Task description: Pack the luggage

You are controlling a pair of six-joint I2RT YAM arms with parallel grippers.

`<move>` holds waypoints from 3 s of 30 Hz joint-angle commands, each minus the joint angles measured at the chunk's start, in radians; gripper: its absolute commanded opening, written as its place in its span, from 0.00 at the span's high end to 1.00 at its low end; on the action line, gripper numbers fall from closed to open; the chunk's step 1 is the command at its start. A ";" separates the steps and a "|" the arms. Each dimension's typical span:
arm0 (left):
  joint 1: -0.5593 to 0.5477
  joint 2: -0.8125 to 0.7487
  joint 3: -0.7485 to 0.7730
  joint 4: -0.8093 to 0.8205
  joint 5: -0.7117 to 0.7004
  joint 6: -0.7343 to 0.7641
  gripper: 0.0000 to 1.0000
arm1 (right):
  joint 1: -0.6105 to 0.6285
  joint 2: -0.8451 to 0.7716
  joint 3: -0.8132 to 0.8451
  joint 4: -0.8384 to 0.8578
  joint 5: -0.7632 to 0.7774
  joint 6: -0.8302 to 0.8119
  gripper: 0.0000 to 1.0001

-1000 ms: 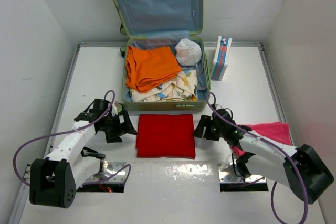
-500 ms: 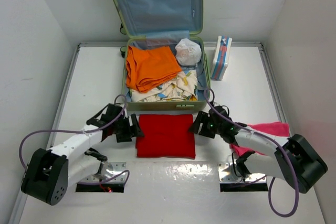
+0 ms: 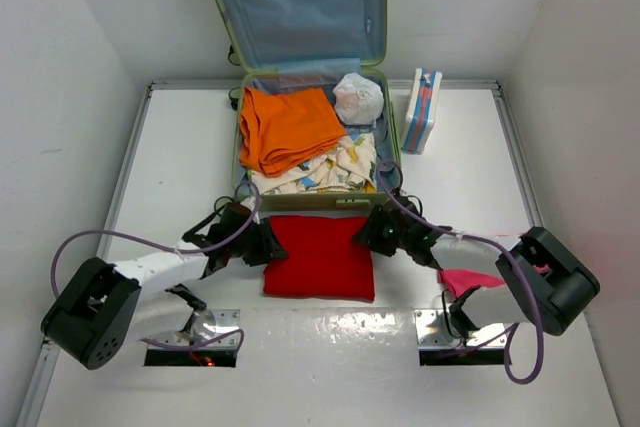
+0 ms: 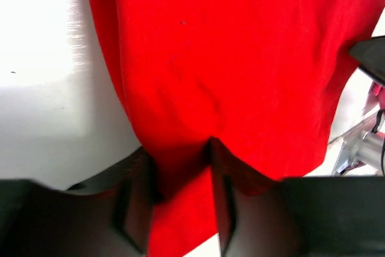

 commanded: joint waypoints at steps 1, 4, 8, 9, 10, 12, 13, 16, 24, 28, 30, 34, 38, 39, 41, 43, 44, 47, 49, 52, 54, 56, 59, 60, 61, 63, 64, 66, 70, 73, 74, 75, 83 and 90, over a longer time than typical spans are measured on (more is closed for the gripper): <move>-0.031 0.035 -0.048 -0.008 -0.050 -0.020 0.58 | 0.038 0.068 -0.053 -0.077 0.019 0.056 0.54; -0.040 0.045 -0.048 -0.008 -0.041 -0.020 0.75 | 0.047 0.055 -0.079 -0.075 0.005 0.058 0.86; -0.068 0.006 -0.034 0.003 -0.029 0.012 0.97 | 0.087 -0.035 -0.076 -0.051 -0.022 -0.057 1.00; -0.098 -0.036 -0.007 0.003 -0.018 0.053 1.00 | 0.105 -0.055 -0.064 -0.049 -0.035 -0.085 1.00; -0.118 -0.063 0.007 -0.012 -0.030 0.074 1.00 | 0.120 -0.098 -0.056 -0.055 -0.036 -0.144 1.00; -0.178 -0.115 0.051 -0.045 -0.044 0.144 1.00 | 0.170 -0.159 -0.029 -0.083 -0.038 -0.243 1.00; -0.196 -0.161 0.065 -0.055 -0.062 0.167 1.00 | 0.180 -0.204 -0.024 -0.092 -0.041 -0.264 1.00; -0.259 -0.239 0.125 -0.066 -0.087 0.261 1.00 | 0.229 -0.323 -0.001 -0.107 -0.030 -0.390 1.00; -0.327 -0.255 0.378 -0.055 -0.217 0.537 1.00 | 0.176 -0.449 0.169 -0.123 0.057 -0.703 1.00; -0.281 -0.199 0.530 -0.016 -0.259 0.670 1.00 | 0.035 -0.377 0.360 -0.086 0.033 -0.760 1.00; -0.257 -0.176 0.570 0.017 -0.270 0.706 1.00 | -0.060 -0.312 0.416 -0.054 -0.011 -0.759 1.00; -0.148 -0.086 0.686 0.113 -0.283 0.758 1.00 | -0.177 -0.193 0.632 0.029 -0.070 -0.749 1.00; -0.016 0.061 0.775 0.142 -0.256 0.700 1.00 | -0.244 -0.016 0.744 0.055 -0.107 -0.726 1.00; 0.012 0.093 0.794 0.142 -0.221 0.681 1.00 | -0.261 0.008 0.772 0.051 -0.111 -0.726 1.00; 0.073 0.188 0.823 0.142 -0.182 0.637 1.00 | -0.283 0.090 0.809 0.002 -0.109 -0.713 1.00; 0.095 0.239 0.811 0.187 -0.153 0.614 1.00 | -0.298 0.136 0.820 -0.038 -0.108 -0.679 1.00; 0.095 0.293 0.800 0.199 -0.153 0.577 1.00 | -0.323 0.203 0.824 -0.096 -0.107 -0.665 1.00; 0.106 0.391 0.788 0.170 -0.105 0.536 1.00 | -0.358 0.314 0.845 -0.196 -0.119 -0.633 1.00; 0.106 0.400 0.744 0.188 -0.073 0.509 1.00 | -0.382 0.368 0.862 -0.280 -0.130 -0.624 1.00; 0.064 0.391 0.696 0.213 -0.076 0.509 1.00 | -0.401 0.419 0.872 -0.310 -0.141 -0.633 1.00; 0.050 0.391 0.687 0.173 -0.076 0.459 1.00 | -0.421 0.446 0.905 -0.372 -0.131 -0.630 1.00; 0.026 0.391 0.677 0.146 -0.087 0.425 1.00 | -0.426 0.491 0.941 -0.437 -0.133 -0.633 1.00; -0.003 0.402 0.664 0.097 -0.139 0.402 0.78 | -0.430 0.508 0.975 -0.454 -0.125 -0.657 0.86; -0.003 0.402 0.664 0.086 -0.151 0.388 0.66 | -0.427 0.505 0.987 -0.458 -0.139 -0.682 0.73; -0.003 0.411 0.664 0.086 -0.186 0.375 0.49 | -0.430 0.500 0.993 -0.466 -0.147 -0.689 0.68; 0.035 0.402 0.664 0.119 -0.197 0.375 0.34 | -0.430 0.459 1.008 -0.469 -0.192 -0.696 0.60; 0.047 0.402 0.664 0.135 -0.197 0.390 0.34 | -0.441 0.445 1.010 -0.462 -0.210 -0.697 0.57; 0.067 0.388 0.694 0.158 -0.230 0.428 0.26 | -0.445 0.366 1.007 -0.451 -0.263 -0.717 0.52; 0.092 0.338 0.850 0.128 -0.262 0.599 0.14 | -0.479 0.233 1.028 -0.553 -0.312 -0.791 0.46; 0.092 0.307 0.926 0.058 -0.251 0.724 0.14 | -0.542 0.092 0.981 -0.659 -0.293 -0.830 0.44; 0.072 0.264 0.926 0.047 -0.241 0.750 0.11 | -0.554 0.006 0.959 -0.714 -0.282 -0.866 0.44; 0.061 0.240 0.917 0.047 -0.227 0.775 0.11 | -0.583 -0.017 0.956 -0.753 -0.264 -0.890 0.44; -0.003 0.135 0.885 -0.106 -0.153 0.816 0.17 | -0.755 -0.201 0.757 -1.257 -0.026 -1.333 0.93; -0.037 0.055 0.811 -0.094 -0.193 0.764 0.17 | -0.786 -0.208 0.433 -1.197 0.022 -1.657 1.00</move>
